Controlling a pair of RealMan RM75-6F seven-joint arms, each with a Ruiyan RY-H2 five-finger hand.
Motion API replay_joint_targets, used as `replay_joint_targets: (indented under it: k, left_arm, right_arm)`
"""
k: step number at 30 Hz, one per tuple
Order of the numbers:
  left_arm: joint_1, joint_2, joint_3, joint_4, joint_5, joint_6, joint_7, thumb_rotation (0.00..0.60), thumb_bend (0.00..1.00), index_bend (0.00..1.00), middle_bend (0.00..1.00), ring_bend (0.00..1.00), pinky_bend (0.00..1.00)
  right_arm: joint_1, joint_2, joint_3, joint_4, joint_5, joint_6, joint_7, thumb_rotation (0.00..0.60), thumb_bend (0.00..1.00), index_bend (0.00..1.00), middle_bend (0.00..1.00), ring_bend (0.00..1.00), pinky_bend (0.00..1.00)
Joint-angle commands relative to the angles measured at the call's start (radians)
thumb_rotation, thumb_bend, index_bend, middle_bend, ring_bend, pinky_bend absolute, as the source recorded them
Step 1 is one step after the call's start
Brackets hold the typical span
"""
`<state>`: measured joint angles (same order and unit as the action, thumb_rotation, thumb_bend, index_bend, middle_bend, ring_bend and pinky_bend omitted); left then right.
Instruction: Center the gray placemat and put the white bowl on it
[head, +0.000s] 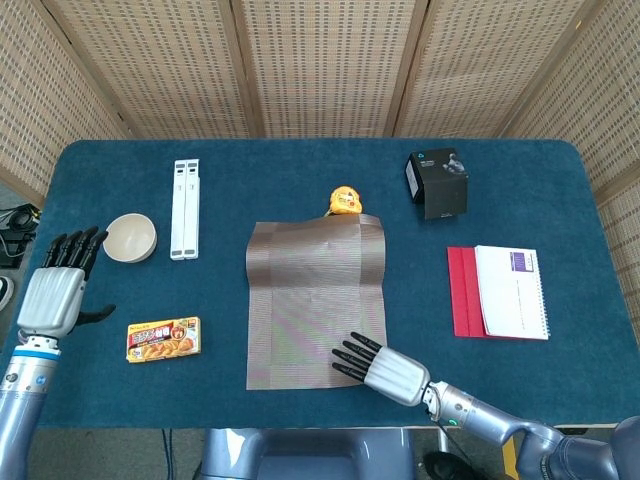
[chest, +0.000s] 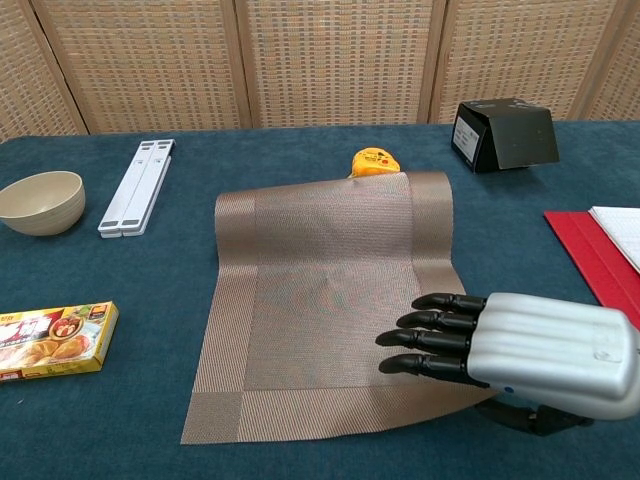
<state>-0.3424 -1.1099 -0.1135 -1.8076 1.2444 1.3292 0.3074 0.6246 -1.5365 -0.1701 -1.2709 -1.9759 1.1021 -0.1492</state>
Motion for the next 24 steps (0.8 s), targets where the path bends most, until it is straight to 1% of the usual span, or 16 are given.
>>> replay_joint_targets:
  k: [1,3,6,8,10,16,19,21,24]
  left_arm:
    - [0.001,0.000,0.000,-0.001,0.002,-0.001,0.000,0.600,0.00,0.00,0.00,0.00,0.00]
    - [0.002,0.001,0.000,-0.002,0.004,-0.001,-0.001,0.600,0.00,0.00,0.00,0.00,0.00]
    - [0.003,0.001,0.000,-0.003,0.007,-0.002,0.000,0.600,0.00,0.00,0.00,0.00,0.00]
    - [0.003,0.001,0.000,-0.003,0.008,-0.002,0.001,0.600,0.00,0.00,0.00,0.00,0.00]
    - [0.005,0.000,0.000,-0.004,0.011,-0.001,0.001,0.600,0.00,0.00,0.00,0.00,0.00]
    - [0.007,0.001,0.000,-0.004,0.015,-0.002,0.001,0.600,0.00,0.00,0.00,0.00,0.00]
    - [0.007,0.000,0.000,-0.003,0.016,-0.003,0.001,0.600,0.00,0.00,0.00,0.00,0.00]
    - [0.007,0.000,0.000,-0.002,0.016,-0.006,0.002,0.600,0.00,0.00,0.00,0.00,0.00]
    - [0.006,-0.002,-0.001,-0.002,0.015,-0.009,0.005,0.600,0.00,0.00,0.00,0.00,0.00]
  right_arm:
    - [-0.001,-0.004,-0.005,0.009,0.003,0.004,-0.001,0.600,0.72,0.05,0.00,0.00,0.00]
    - [-0.001,-0.007,-0.007,0.014,0.004,0.008,0.002,0.600,0.72,0.06,0.00,0.00,0.00]
    - [-0.002,-0.012,-0.010,0.024,0.003,0.020,0.007,0.600,0.73,0.13,0.00,0.00,0.00]
    - [-0.001,-0.015,-0.011,0.030,0.002,0.027,0.010,0.600,0.73,0.20,0.00,0.00,0.00]
    - [-0.001,-0.018,-0.012,0.038,0.003,0.033,0.014,0.600,0.74,0.29,0.00,0.00,0.00]
    - [0.003,-0.023,-0.019,0.060,0.005,0.041,0.030,0.600,0.77,0.47,0.00,0.00,0.00]
    - [0.004,-0.029,-0.025,0.076,-0.004,0.062,0.048,0.600,0.78,0.59,0.00,0.00,0.00]
    - [0.005,-0.033,-0.032,0.090,-0.019,0.083,0.059,0.600,0.78,0.63,0.00,0.00,0.00]
    - [0.006,-0.037,-0.044,0.111,-0.042,0.115,0.072,0.600,0.77,0.64,0.00,0.00,0.00]
